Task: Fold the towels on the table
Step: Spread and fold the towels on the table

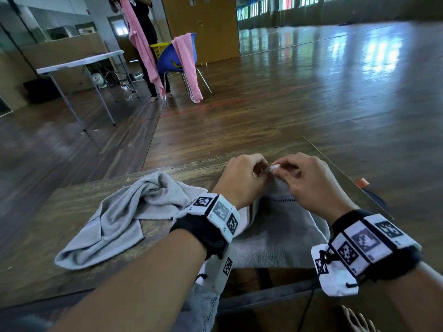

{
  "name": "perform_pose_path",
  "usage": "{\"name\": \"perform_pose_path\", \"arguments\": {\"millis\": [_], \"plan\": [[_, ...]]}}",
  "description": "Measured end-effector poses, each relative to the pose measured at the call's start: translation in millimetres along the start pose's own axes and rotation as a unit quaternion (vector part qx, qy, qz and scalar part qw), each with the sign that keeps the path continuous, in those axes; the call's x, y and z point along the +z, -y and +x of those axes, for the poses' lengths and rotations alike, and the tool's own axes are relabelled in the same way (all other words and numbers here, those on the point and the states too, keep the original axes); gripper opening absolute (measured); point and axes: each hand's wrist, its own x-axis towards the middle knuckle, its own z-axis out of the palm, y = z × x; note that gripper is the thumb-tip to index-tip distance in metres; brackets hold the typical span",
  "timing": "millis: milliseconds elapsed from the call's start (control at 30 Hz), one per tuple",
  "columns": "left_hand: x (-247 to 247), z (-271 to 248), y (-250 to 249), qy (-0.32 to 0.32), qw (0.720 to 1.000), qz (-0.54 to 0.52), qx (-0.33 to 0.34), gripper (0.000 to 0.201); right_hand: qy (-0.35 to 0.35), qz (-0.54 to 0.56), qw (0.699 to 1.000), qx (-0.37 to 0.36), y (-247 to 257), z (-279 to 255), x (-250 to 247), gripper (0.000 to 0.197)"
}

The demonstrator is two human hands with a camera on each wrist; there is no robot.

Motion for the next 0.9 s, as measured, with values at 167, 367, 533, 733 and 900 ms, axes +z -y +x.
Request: {"name": "perform_pose_path", "arguments": {"millis": [167,367,533,733,900], "plan": [[3.1,-7.4,0.2,-0.021,0.999,-0.013,0.026,0.025,-0.009,-0.015,1.000,-0.009,0.7,-1.1,-1.4,0.003],[7.3,-6.8,5.3,-0.061,0.997,0.040,0.027,0.025,-0.018,0.003,1.000,-0.025,4.9,-2.6,0.8,0.004],[9.9,-3.7,7.3,-0.053,0.997,0.051,-0.013,0.022,-0.016,0.013,0.999,-0.041,9.2,-3.9,-2.8,0.005],[8.7,-11.5,31.0,0.026,0.987,0.126,-0.099,0.024,-0.072,0.038,0.996,-0.040,10.2,0.1,-16.0,0.004],[-2.9,-22.3,53.4,0.032,0.979,0.154,-0.126,0.021,-0.122,-0.005,0.992,0.001,-2.5,4.6,-25.1,0.010]]}}
